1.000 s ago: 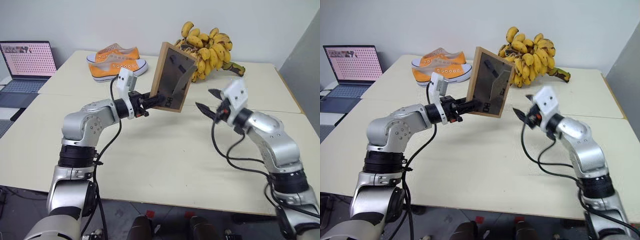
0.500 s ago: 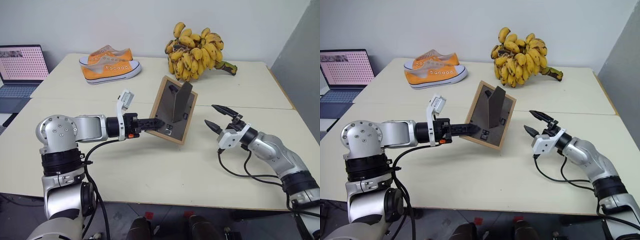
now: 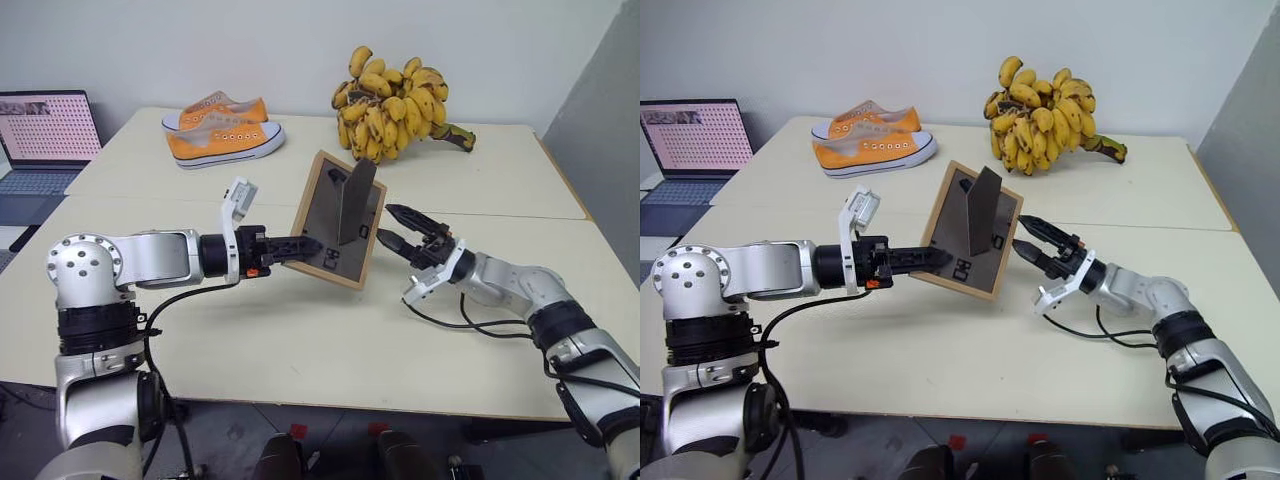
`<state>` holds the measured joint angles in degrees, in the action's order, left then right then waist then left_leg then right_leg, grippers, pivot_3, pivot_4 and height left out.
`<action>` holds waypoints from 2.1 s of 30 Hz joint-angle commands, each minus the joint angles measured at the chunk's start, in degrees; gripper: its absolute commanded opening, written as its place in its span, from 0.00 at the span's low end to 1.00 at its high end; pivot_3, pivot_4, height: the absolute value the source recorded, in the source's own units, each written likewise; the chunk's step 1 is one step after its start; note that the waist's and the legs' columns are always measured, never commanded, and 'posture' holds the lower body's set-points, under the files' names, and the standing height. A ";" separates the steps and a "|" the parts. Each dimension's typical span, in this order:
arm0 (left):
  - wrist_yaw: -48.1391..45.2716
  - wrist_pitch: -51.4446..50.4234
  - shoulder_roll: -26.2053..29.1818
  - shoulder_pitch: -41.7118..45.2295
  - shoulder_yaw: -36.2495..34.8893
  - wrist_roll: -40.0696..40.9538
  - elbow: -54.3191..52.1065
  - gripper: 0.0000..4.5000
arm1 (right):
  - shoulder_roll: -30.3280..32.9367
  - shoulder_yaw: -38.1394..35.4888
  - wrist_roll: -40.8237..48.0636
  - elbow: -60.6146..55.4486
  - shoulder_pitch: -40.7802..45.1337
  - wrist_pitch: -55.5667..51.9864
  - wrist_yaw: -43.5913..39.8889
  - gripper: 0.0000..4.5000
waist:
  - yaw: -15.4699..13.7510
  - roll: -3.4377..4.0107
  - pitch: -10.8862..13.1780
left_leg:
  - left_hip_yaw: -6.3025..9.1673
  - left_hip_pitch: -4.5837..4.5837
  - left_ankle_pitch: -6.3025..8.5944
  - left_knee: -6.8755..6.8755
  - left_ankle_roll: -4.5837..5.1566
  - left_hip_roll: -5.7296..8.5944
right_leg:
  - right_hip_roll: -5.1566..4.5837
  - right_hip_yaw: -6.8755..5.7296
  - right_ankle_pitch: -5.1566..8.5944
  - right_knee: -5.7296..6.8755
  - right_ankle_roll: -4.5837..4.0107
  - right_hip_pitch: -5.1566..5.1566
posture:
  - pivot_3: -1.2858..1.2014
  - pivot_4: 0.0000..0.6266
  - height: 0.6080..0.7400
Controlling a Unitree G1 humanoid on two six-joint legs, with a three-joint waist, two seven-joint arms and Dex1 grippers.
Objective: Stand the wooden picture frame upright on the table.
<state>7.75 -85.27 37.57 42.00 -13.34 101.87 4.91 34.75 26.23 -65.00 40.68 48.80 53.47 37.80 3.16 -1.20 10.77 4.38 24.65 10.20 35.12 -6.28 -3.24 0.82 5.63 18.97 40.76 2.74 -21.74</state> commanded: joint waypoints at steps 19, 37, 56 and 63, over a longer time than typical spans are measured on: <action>-2.03 9.15 9.14 -1.34 8.94 11.13 -4.41 0.28 | -0.30 7.37 -0.54 5.59 9.41 2.98 11.52 0.73 | 0.06 -0.02 0.00 | 0.20 0.00 -0.07 0.01 0.15 0.36 | -0.18 -0.01 0.00 0.10 -0.01 0.01 | 0.52 0.24 1.00; -2.25 9.96 9.35 -0.56 10.11 11.13 -4.19 0.28 | -1.93 7.34 2.09 5.96 9.80 3.55 9.68 0.39 | 0.10 -0.02 0.00 | 0.25 0.00 -0.11 0.00 0.25 0.50 | -0.32 -0.06 0.00 0.14 -0.01 0.03 | 0.52 0.24 1.00; -1.06 11.98 8.94 -0.50 10.41 11.13 -4.07 0.58 | -1.46 7.42 3.07 5.67 9.43 2.52 8.37 0.34 | 0.11 -0.03 0.00 | 0.25 0.00 -0.12 0.00 0.27 0.53 | -0.33 -0.05 0.00 0.14 -0.01 0.04 | 0.52 0.24 1.00; -2.03 13.54 10.77 -0.88 9.21 9.15 -6.61 0.73 | -1.56 7.46 3.56 6.76 9.96 3.44 7.54 0.34 | 0.11 -0.03 0.00 | 0.26 0.00 -0.13 0.00 0.27 0.53 | -0.34 -0.07 0.00 0.15 -0.01 0.04 | 0.52 0.24 1.00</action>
<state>6.97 -72.92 46.63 40.57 -2.61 112.33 1.62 33.01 35.07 -64.00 47.72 56.83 55.98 44.96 3.27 -1.22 10.77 4.64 24.65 10.07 35.13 -6.01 -2.71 0.47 5.57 18.98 40.91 2.73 -21.69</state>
